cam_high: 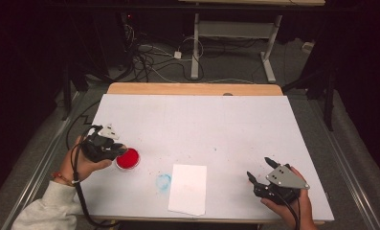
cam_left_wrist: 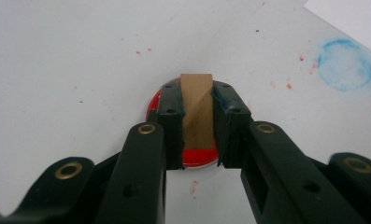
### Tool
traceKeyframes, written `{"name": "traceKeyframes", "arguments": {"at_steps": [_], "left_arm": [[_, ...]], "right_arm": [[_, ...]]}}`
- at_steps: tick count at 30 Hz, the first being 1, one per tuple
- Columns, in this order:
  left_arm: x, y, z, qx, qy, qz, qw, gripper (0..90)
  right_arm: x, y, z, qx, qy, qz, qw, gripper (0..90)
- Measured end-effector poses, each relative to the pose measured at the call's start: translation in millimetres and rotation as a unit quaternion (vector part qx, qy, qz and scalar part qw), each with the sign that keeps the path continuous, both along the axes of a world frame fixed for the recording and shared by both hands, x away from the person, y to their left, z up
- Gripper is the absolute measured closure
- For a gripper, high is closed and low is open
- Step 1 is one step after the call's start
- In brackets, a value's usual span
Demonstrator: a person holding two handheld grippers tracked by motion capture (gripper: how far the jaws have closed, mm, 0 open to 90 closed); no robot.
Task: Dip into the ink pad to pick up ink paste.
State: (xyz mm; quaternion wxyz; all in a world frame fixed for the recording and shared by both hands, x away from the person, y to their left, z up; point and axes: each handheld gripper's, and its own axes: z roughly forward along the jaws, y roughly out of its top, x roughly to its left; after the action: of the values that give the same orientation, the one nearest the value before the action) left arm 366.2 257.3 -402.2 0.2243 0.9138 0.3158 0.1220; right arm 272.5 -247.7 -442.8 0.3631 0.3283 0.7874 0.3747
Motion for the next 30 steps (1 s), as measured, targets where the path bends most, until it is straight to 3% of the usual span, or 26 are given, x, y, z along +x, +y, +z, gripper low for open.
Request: {"name": "traceKeyframes", "arguments": {"at_steps": [14, 30], "left_arm": [[17.3, -9.7, -36.2, 0.024, 0.043, 0.000, 0.9988, 73.6], [16.8, -2.6, -43.2, -0.011, 0.041, 0.008, 0.9991, 73.8]], "right_arm": [[-1.9, -1.1, -1.4, -0.007, 0.003, -0.001, 1.0000, 28.3], [-2.4, 0.4, -0.8, -0.010, 0.001, 0.003, 0.9999, 28.2]]}}
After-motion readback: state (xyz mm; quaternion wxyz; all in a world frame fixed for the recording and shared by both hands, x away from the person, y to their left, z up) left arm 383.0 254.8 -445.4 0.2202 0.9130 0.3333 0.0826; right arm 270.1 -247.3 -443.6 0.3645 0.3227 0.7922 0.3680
